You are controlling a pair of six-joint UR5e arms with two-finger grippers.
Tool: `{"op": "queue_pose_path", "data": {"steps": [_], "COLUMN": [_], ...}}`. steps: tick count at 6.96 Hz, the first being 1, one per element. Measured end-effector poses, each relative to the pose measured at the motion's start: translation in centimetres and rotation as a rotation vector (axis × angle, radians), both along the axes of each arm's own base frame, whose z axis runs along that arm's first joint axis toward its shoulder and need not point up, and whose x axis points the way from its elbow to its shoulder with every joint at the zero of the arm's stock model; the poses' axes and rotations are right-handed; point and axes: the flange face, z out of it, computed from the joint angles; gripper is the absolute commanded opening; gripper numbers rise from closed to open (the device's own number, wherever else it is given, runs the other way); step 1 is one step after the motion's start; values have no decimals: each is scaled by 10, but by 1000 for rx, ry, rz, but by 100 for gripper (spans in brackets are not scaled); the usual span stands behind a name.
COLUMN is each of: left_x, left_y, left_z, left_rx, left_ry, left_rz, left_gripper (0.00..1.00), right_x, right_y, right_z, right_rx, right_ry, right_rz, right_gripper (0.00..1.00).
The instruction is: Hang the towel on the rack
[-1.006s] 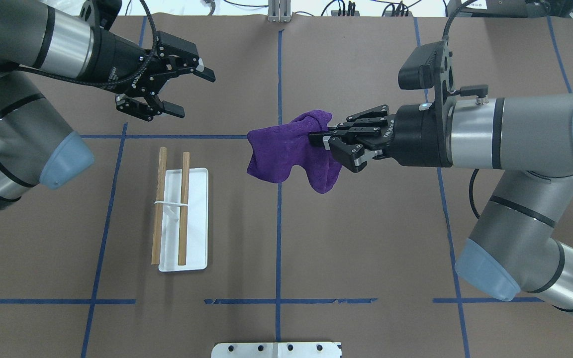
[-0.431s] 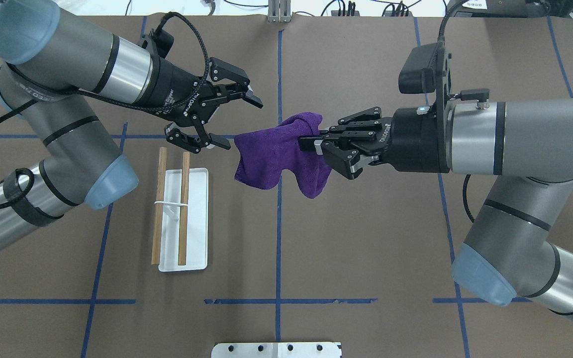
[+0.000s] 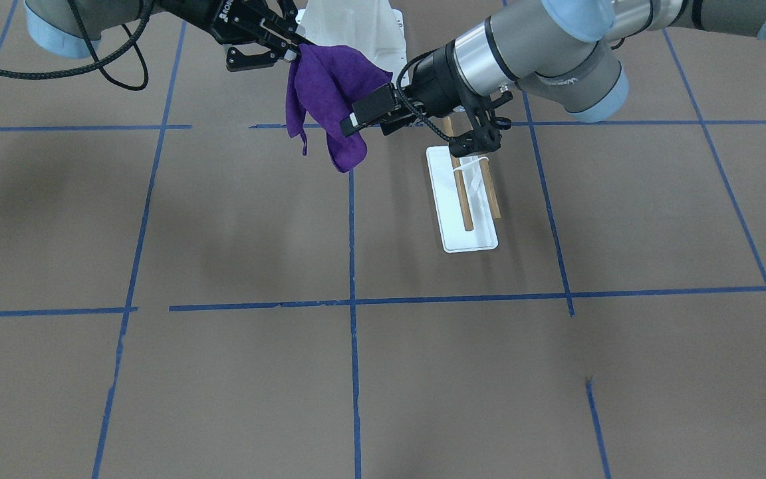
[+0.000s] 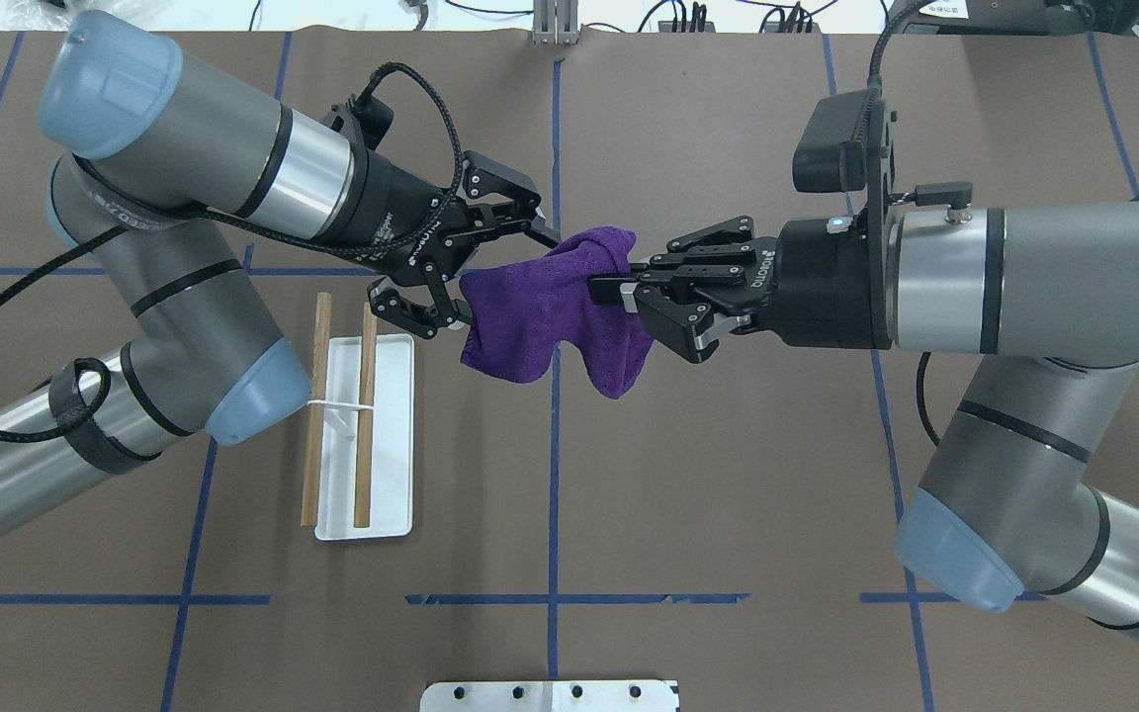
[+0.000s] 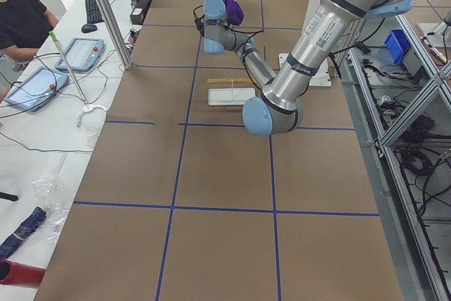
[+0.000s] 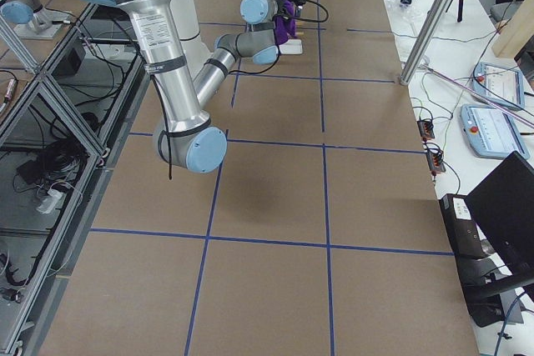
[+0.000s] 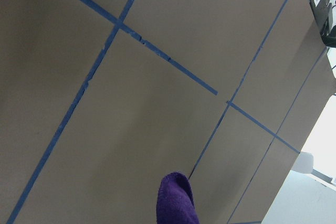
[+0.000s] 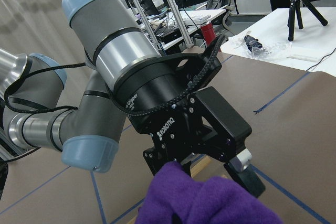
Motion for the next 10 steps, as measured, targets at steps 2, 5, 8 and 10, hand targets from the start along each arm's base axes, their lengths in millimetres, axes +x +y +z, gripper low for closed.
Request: {"op": "queue_pose_path", "data": {"steps": [2,5,8,10], "left_x": [8,13,12,10], "left_y": [8,15,17,17], "left_z": [-10,-26,-31,-32], "left_rx": [3,-6,-1,4], "left_ry": [11,30,38,44], "left_rz": [19,35,36,35], "left_gripper": [100,96,19,0], "right_x": [0,0,1,1], "right_y": [0,0,0,1], "right_z": [0,-1,-2,-1], "right_rx": [1,2,3,3], "right_ry": [-1,-3,-5,-4], "right_rz": [0,0,1,1], "right_gripper": [0,0,0,0]}}
